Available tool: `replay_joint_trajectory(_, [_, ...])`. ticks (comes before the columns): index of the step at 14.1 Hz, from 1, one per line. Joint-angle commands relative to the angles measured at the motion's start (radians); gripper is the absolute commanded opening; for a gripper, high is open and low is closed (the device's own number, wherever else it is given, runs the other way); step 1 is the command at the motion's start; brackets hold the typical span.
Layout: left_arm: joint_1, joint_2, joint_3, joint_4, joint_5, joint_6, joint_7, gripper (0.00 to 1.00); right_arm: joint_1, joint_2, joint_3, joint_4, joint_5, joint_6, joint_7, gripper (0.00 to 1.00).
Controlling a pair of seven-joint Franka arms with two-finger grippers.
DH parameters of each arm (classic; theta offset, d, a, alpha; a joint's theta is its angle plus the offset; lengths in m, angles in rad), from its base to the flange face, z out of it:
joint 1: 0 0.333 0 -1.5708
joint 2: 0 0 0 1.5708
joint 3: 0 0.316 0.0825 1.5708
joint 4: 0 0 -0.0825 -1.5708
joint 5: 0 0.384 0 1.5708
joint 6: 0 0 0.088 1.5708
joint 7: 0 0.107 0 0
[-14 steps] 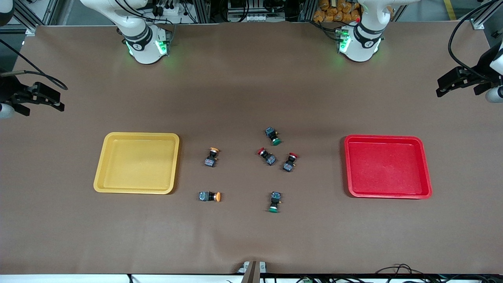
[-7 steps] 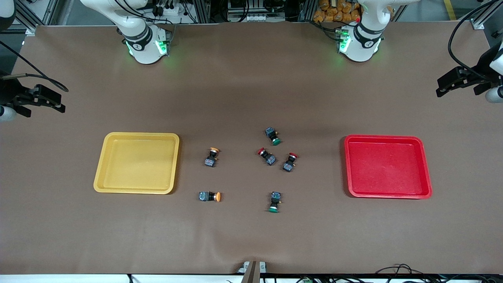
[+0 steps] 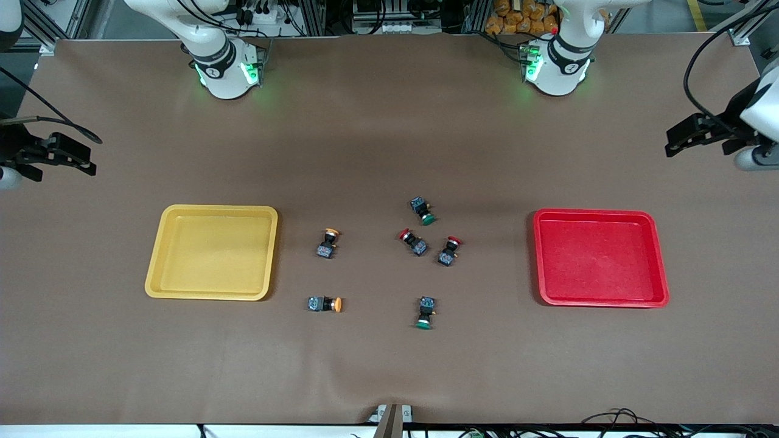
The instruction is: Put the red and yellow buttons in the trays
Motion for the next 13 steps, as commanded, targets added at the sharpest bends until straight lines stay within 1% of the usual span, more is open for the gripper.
replay_joint_trajectory(1, [-0.005, 0.056, -0.009, 0.017, -0.019, 0.001, 0.021, 1.0, -0.007, 0.008, 0.008, 0.009, -0.017, -0.001, -0.014, 1.0])
replay_joint_trajectory(3, [-0.019, 0.081, -0.011, 0.023, -0.027, 0.013, 0.02, 1.0, -0.007, 0.006, 0.008, 0.009, -0.017, -0.004, -0.014, 1.0])
replay_joint_trajectory(6, [-0.062, 0.146, -0.012, 0.022, -0.055, 0.05, -0.002, 1.0, -0.009, 0.006, 0.008, 0.004, -0.017, -0.004, -0.014, 1.0])
replay_joint_trajectory(7, [-0.082, 0.165, -0.012, 0.014, -0.061, 0.076, -0.013, 1.0, -0.009, 0.006, 0.008, 0.004, -0.017, -0.002, -0.014, 1.0])
replay_joint_trajectory(10, [-0.168, 0.243, -0.014, 0.01, -0.061, 0.178, -0.14, 1.0, -0.009, 0.006, 0.008, 0.004, -0.017, -0.004, -0.014, 1.0])
replay_joint_trajectory(13, [-0.243, 0.324, -0.017, -0.003, -0.061, 0.292, -0.148, 1.0, -0.012, 0.014, 0.008, 0.002, -0.017, -0.002, -0.014, 1.0])
